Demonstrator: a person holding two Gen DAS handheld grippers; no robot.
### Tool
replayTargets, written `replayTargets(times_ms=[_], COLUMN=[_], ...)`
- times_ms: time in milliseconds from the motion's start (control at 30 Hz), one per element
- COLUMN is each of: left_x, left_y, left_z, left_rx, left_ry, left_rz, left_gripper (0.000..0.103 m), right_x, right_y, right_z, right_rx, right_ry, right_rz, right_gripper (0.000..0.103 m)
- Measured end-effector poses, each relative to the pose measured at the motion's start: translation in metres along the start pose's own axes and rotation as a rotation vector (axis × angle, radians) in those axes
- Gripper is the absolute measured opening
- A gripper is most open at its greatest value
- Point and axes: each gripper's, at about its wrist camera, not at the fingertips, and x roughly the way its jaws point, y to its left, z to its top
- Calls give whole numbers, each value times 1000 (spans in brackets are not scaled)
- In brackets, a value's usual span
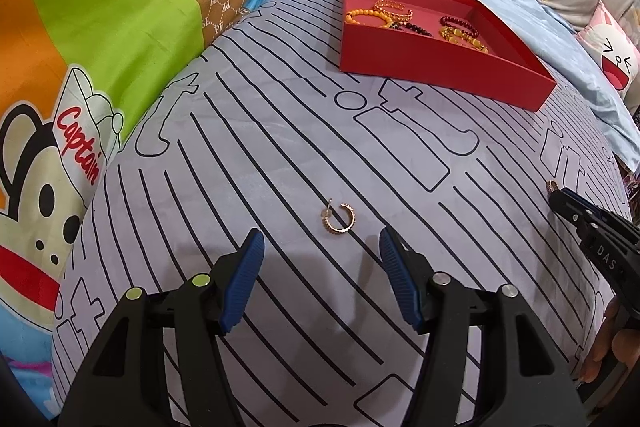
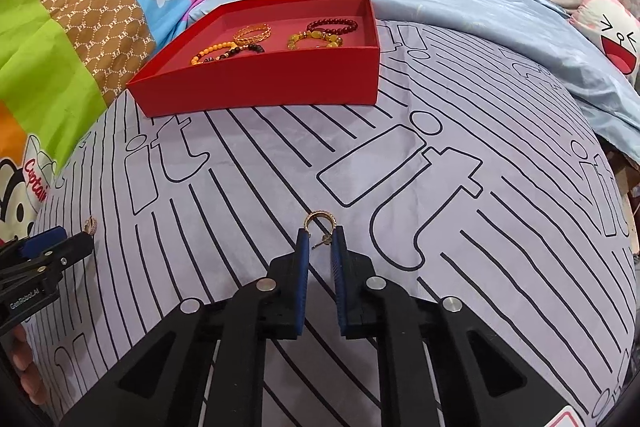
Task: Organize jewelry
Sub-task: 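Grasp the other gold hoop earring with the left tool while the right tool holds its hoop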
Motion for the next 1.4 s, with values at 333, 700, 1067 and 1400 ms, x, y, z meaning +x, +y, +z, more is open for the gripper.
replayTargets(times_ms=[333, 700, 1067, 1400], left_x=[-2, 4, 7, 9], left_y=[4, -1, 1, -1], left_z=[1, -1, 3, 4], left_rx=[-12, -3, -5, 13], left_ry=[-7, 6, 2, -15], left_rz=[-2, -10, -3, -18], left_gripper=[57, 57, 57, 38], right_x=[-7, -7, 0, -6], right_y=[-5, -2, 5, 2], right_z=[-6, -4, 0, -1], right_rx=[29, 14, -11, 11], right_ry=[6, 7, 5, 0], right_rz=[15, 18, -1, 13], right_gripper=[9, 16, 16, 15])
